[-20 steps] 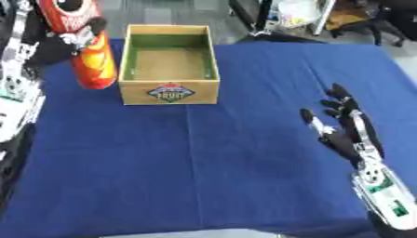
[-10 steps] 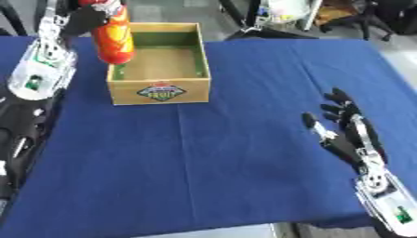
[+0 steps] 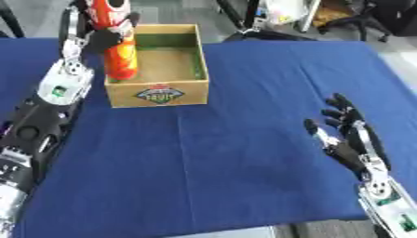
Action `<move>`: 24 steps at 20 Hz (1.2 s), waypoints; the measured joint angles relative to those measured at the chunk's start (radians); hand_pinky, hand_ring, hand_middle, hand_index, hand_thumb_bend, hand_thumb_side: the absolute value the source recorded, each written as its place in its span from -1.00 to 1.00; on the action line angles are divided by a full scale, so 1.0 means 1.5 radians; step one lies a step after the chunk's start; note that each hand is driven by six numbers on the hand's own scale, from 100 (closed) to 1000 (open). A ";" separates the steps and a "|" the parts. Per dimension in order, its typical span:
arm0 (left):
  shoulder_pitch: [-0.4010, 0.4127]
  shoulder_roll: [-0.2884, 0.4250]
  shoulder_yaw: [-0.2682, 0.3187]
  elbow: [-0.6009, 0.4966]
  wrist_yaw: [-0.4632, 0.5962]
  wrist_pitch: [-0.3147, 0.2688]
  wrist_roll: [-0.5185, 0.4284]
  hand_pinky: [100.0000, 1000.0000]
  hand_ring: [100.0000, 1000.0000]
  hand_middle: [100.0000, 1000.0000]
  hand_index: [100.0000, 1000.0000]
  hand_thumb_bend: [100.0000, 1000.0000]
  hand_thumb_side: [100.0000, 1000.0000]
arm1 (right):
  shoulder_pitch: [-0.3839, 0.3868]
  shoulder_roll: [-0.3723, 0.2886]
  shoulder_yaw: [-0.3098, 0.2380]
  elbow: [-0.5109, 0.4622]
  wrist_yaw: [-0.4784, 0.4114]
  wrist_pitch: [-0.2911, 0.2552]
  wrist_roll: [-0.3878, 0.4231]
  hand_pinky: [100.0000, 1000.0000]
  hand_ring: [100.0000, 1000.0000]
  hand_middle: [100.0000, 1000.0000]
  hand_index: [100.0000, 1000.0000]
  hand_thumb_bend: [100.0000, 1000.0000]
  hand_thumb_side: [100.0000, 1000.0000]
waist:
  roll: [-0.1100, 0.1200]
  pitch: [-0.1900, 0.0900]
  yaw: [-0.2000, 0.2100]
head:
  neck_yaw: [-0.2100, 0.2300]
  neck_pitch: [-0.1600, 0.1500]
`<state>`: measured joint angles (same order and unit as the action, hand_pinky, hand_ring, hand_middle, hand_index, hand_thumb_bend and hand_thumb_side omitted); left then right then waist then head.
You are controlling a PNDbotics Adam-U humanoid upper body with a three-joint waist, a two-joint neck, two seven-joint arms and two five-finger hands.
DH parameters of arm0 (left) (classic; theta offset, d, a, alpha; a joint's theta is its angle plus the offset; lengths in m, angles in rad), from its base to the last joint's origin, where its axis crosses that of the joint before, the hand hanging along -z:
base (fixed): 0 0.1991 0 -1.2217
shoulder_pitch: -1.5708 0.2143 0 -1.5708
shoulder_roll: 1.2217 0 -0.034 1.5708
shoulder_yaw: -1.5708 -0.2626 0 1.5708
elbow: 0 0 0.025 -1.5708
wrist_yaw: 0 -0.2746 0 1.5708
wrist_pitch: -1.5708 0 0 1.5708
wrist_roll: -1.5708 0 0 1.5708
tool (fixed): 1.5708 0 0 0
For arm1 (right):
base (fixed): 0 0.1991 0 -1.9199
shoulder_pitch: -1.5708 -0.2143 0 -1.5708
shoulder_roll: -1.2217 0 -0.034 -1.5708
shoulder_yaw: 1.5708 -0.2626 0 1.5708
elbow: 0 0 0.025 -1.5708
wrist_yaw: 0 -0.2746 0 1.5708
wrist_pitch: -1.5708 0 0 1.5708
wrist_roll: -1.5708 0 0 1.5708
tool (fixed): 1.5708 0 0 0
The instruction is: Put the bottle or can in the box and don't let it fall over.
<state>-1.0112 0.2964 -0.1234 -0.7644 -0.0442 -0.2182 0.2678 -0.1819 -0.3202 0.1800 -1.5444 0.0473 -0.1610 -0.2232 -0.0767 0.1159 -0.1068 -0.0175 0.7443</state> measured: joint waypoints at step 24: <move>-0.001 -0.016 -0.018 -0.019 0.059 -0.032 -0.013 -0.54 -0.76 -0.84 -0.05 -1.00 -1.00 | -0.005 0.005 0.002 0.000 -0.002 0.000 0.005 0.67 0.68 0.76 1.00 -0.04 -0.08 | -0.006 0.009 -0.009 | 0.001 0.000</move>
<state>-1.0121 0.2726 -0.1507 -0.7924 0.0441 -0.2666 0.2487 -0.1891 -0.3132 0.1827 -1.5444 0.0440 -0.1611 -0.2152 -0.0863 0.1294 -0.1199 -0.0158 0.7442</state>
